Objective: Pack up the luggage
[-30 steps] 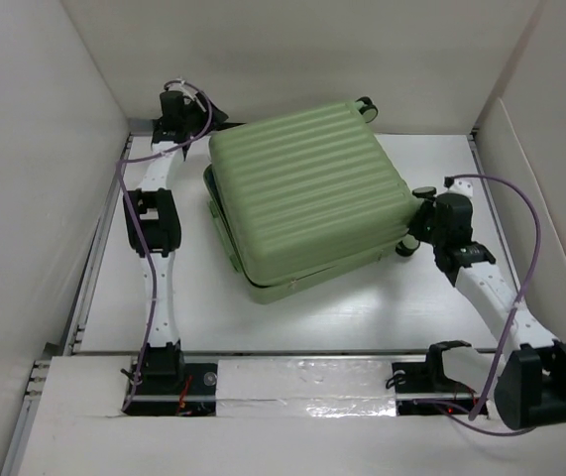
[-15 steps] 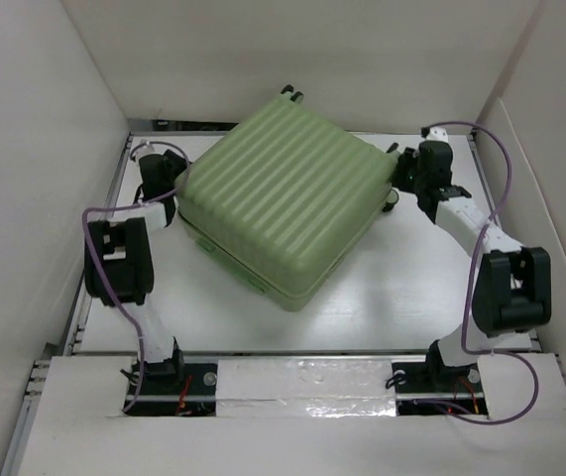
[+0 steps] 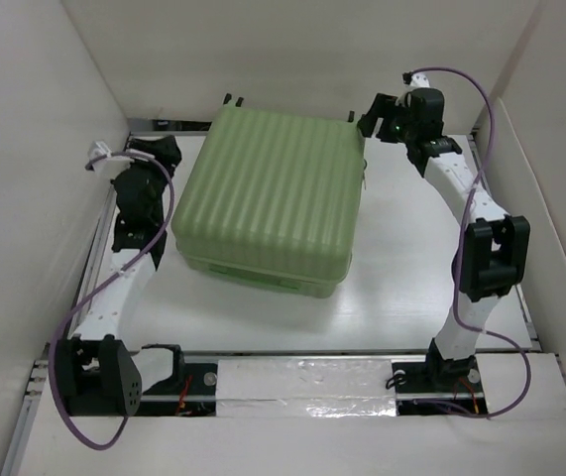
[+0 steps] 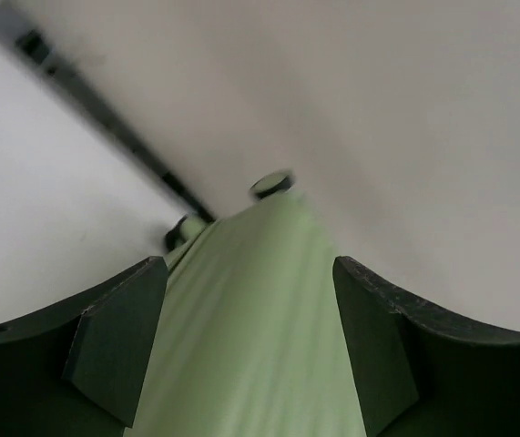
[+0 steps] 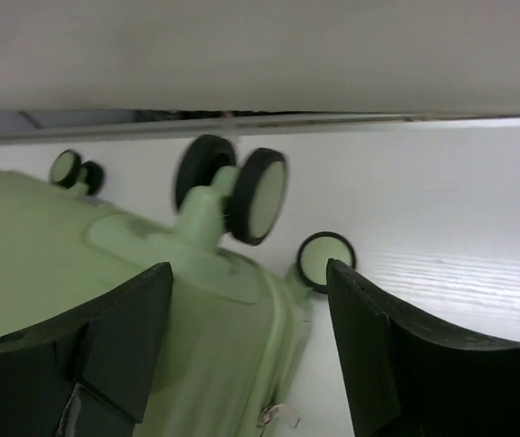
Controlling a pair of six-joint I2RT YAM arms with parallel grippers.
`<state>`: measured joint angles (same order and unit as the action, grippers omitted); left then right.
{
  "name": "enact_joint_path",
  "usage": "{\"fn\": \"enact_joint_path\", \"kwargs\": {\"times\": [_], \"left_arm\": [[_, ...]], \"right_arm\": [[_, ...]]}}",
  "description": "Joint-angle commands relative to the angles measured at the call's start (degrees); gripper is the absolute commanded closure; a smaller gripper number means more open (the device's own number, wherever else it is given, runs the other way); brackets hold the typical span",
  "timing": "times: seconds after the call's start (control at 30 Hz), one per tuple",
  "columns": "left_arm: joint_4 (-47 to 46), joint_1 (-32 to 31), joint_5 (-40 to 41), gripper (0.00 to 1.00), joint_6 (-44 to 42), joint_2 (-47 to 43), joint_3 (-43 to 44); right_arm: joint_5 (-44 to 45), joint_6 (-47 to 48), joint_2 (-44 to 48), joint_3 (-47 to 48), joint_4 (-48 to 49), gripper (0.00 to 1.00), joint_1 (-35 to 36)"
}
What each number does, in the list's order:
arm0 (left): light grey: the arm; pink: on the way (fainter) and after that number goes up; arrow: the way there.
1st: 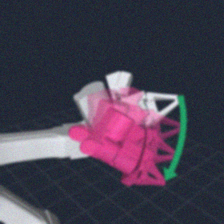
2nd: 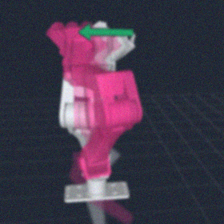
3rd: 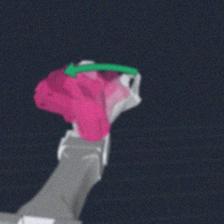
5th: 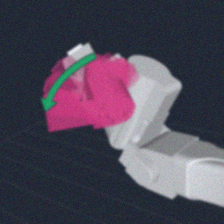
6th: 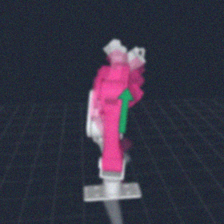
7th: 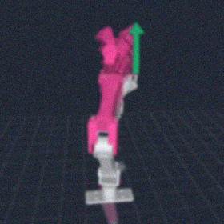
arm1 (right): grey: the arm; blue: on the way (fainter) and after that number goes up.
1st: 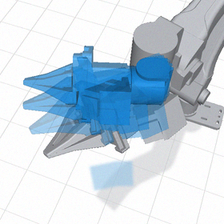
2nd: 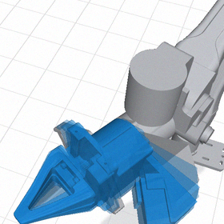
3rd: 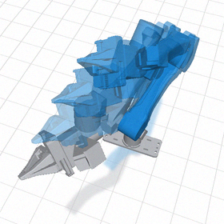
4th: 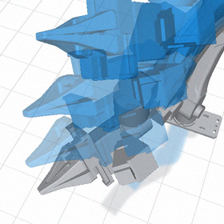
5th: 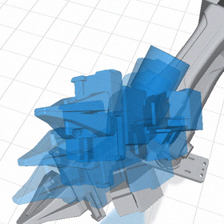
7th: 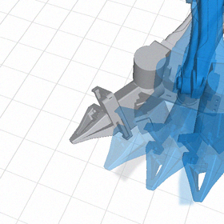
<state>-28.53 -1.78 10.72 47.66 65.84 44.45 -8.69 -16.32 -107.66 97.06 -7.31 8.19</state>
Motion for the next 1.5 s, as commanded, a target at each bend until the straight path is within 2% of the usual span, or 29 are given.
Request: {"fn": "enact_joint_path", "kwargs": {"times": [0.0, 0.07, 0.13, 0.17, 0.2, 0.23, 0.27, 0.3, 0.33, 0.4, 0.43, 0.47, 0.53, 0.57, 0.63, 0.67, 0.7, 0.73, 0.8, 0.83, 0.87, 0.97, 1.0, 1.1, 1.13, 1.3, 1.47], "left_arm": [[1.19, -0.58, 0.18, 0.29, -3.88, -3.08, 11.08], [1.29, -2.78, 0.0, 0.32, -7.66, -4.4, 16.17], [-0.02, -6.29, -1.66, 0.54, -9.33, -6.24, 18.12], [-0.55, -7.17, -5.93, 0.63, -10.3, -6.86, 19.09], [-1.78, -7.88, -9.45, 0.83, -10.22, -7.39, 18.92], [-5.96, -8.41, -20.54, 0.92, -8.04, -7.66, 17.1], [-8.7, -9.46, -25.87, 0.97, -6.45, -7.57, 15.6], [-11.08, -11.03, -28.8, 1.0, -5.66, -7.4, 14.28], [-11.63, -17.32, -29.7, 1.0, -6.6, -7.22, 13.13], [-8.82, -25.77, -24.81, 1.0, -14.59, -7.05, 12.24], [-6.47, -29.91, -22.0, 1.0, -16.96, -6.7, 12.5], [-5.84, -37.69, -17.79, 1.0, -19.33, -6.61, 12.86], [-6.53, -44.76, -15.3, 1.0, -23.04, -7.04, 11.64], [-7.06, -53.68, -10.16, 1.0, -24.62, -7.31, 8.93], [-5.67, -62.86, -1.01, 1.0, -31.27, -7.13, 6.54], [-5.39, -66.82, 8.08, 1.0, -32.27, -7.31, 3.57], [-5.3, -72.34, 11.74, 1.0, -32.54, -7.92, 1.54], [-5.3, -73.62, 14.39, 1.0, -31.67, -10.19, -0.92], [-3.56, -74.15, 16.17, 1.0, -23.26, -13.27, -8.21], [-0.33, -74.16, 16.96, 1.0, -19.83, -16.68, -10.67], [1.71, -74.16, 19.75, 0.98, -12.92, -18.54, -15.22], [6.91, -74.16, 22.85, 0.86, -3.56, -26.8, -24.8], [10.05, -74.16, 23.55, 0.77, 1.77, -30.04, -28.07], [14.81, -74.16, 25.22, 0.59, 10.4, -32.7, -31.08], [16.22, -73.63, 26.36, 0.57, 11.74, -33.49, -32.48], [17.02, -69.26, 24.71, 0.5, 17.02, -31.84, -34.69], [11.67, -63.09, 18.47, 0.39, 14.23, -28.14, -35.48]], "right_arm": [[-10.12, -1.61, 3.85, 1.83, -1.48, 0.23, 2.38], [-11.52, -2.4, 9.29, -3.69, 1.31, 0.18, 1.49], [-11.96, -3.8, 16.64, -9.92, 5.01, 0.17, 0.17], [-12.66, -3.98, 19.3, -16.22, 8.16, 0.17, 0.16], [-13.19, -4.25, 22.02, -19.59, 10.02, 0.18, -0.53], [-14.15, -4.34, 27.71, -26.93, 12.99, 0.28, -0.54], [-14.77, -4.43, 30.72, -31.01, 15.11, 0.34, -0.54], [-15.56, -4.77, 33.54, -35.05, 17.74, 0.45, -0.54], [-16.18, -6.26, 36.44, -39.01, 20.21, 0.74, -0.54], [-20.91, -6.8, 43.91, -48.95, 25.75, 0.97, -1.07], [-22.67, -5.93, 46.28, -51.59, 26.73, 1.0, -1.07], [-24.52, -5.31, 48.57, -54.05, 26.56, 1.0, -1.07], [-25.67, -4.96, 54.81, -60.56, 26.56, 1.0, -1.07], [-26.29, -5.04, 56.57, -62.41, 26.21, 1.0, -1.07], [-28.3, -4.08, 61.24, -67.42, 26.21, 1.0, -1.07], [-29.01, -4.07, 62.56, -68.83, 25.95, 1.0, -1.07], [-28.84, -4.07, 63.87, -70.23, 25.07, 1.0, -1.07], [-28.75, -5.21, 66.15, -73.9, 25.59, 1.0, -1.07], [-30.07, -7.58, 67.14, -78.14, 32.16, 1.0, -1.07], [-30.16, -9.94, 67.31, -80.07, 34.71, 0.92, -1.07], [-29.99, -10.48, 66.79, -82.96, 39.43, 0.86, -1.07], [-31.82, -9.54, 63.56, -83.96, 43.0, 0.78, -1.07], [-32.79, -9.0, 61.53, -83.53, 42.04, 0.74, -1.07], [-32.45, -9.43, 59.15, -83.95, 45.01, 0.7, 0.42], [-30.62, -9.09, 58.71, -84.4, 45.71, 0.66, 0.43], [-28.15, -6.1, 53.7, -85.1, 48.0, 0.65, 3.41], [-28.4, -5.57, 46.23, -82.82, 51.5, 0.64, 5.44]]}}
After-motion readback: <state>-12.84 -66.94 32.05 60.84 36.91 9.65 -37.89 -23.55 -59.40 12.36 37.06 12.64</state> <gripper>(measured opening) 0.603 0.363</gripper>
